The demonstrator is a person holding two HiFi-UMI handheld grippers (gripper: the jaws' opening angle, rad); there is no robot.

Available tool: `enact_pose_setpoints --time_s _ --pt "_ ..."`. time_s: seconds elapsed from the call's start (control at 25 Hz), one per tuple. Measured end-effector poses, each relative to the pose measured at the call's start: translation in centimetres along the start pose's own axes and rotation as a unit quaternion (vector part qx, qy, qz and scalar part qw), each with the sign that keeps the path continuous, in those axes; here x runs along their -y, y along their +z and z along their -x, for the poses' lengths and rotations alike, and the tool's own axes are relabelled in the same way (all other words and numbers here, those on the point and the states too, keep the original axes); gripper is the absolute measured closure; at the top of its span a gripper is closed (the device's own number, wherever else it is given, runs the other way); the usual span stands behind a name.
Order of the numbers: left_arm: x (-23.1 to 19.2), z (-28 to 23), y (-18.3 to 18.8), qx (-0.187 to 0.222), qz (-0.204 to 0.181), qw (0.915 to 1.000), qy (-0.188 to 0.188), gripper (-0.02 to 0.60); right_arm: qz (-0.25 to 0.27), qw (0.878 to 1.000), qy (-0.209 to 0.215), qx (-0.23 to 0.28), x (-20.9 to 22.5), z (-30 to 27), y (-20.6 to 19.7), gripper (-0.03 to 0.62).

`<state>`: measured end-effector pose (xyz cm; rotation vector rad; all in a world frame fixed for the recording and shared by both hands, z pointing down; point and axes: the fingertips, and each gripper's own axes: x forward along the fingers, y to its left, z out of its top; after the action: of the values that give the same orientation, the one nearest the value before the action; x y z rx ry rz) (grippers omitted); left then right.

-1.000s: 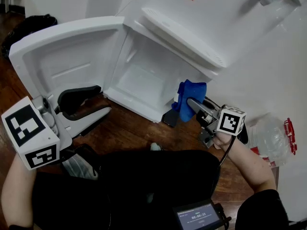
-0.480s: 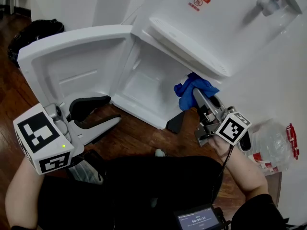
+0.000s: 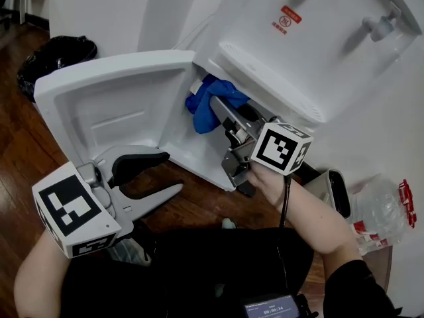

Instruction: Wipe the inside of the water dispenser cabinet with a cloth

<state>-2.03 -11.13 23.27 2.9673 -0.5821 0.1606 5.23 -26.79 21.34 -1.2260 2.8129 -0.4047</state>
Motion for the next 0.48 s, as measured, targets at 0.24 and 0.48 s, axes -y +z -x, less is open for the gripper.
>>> enact_pose_setpoints --time_s 0.24,0.48 --pt "-0.2 0.7 0.4 0.012 -0.009 0.9999 0.001 0.396 -0.006 1.000 0.005 0.003 -2.9 -4.5 -0.3 0.468" --pt "-2.6 1.4 1.0 0.028 0.006 0.9984 0.049 0.396 0.040 0.997 0.063 -0.032 -4.4 -0.1 -3.3 0.467"
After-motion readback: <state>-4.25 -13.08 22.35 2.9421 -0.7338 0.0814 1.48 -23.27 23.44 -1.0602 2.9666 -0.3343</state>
